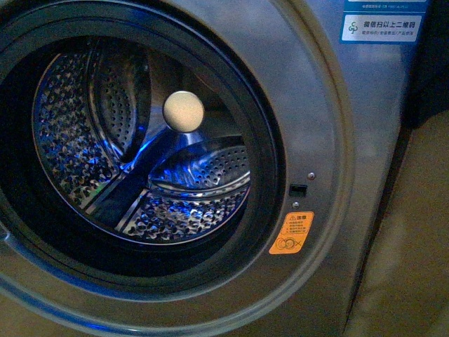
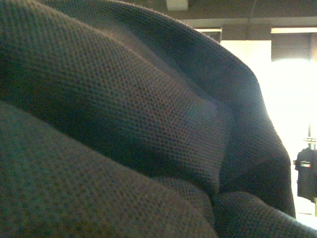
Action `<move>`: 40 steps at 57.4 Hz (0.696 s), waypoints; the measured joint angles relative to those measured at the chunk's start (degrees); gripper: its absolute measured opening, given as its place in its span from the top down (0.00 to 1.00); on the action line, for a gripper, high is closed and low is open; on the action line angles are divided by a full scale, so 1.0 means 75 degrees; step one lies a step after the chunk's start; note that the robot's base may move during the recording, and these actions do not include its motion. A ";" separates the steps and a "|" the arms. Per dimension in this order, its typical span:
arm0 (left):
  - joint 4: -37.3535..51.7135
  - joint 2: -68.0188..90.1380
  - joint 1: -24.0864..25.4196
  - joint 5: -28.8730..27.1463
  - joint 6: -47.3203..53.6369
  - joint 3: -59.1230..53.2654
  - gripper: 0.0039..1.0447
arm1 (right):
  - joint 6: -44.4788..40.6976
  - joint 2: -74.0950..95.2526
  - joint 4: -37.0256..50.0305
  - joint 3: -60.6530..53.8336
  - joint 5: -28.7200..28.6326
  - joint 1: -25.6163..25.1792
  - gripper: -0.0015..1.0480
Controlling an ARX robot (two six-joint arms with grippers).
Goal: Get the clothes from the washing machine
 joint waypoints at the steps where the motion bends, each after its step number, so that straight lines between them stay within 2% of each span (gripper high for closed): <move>1: 0.0000 0.0000 0.0000 0.0000 0.0000 0.0000 0.06 | 0.0099 0.0000 -0.0003 0.0029 -0.0076 -0.0154 0.91; 15: 0.0000 0.0000 0.0000 0.0000 0.0000 0.0000 0.06 | 0.1775 0.0411 -0.0134 0.0431 -0.1967 -0.4060 0.91; 22: 0.0000 0.0000 0.0000 0.0000 0.0000 0.0000 0.06 | 0.1853 0.0906 -0.0962 0.0434 -0.2757 -0.5464 0.91; 32: 0.0000 0.0000 0.0000 0.0000 0.0000 0.0000 0.06 | 0.1250 0.1915 -0.2285 0.0082 -0.3488 -0.6636 0.91; 40: 0.0000 0.0000 0.0000 0.0000 0.0000 0.0000 0.06 | 0.0752 0.2664 -0.2824 -0.0495 -0.3701 -0.7093 0.91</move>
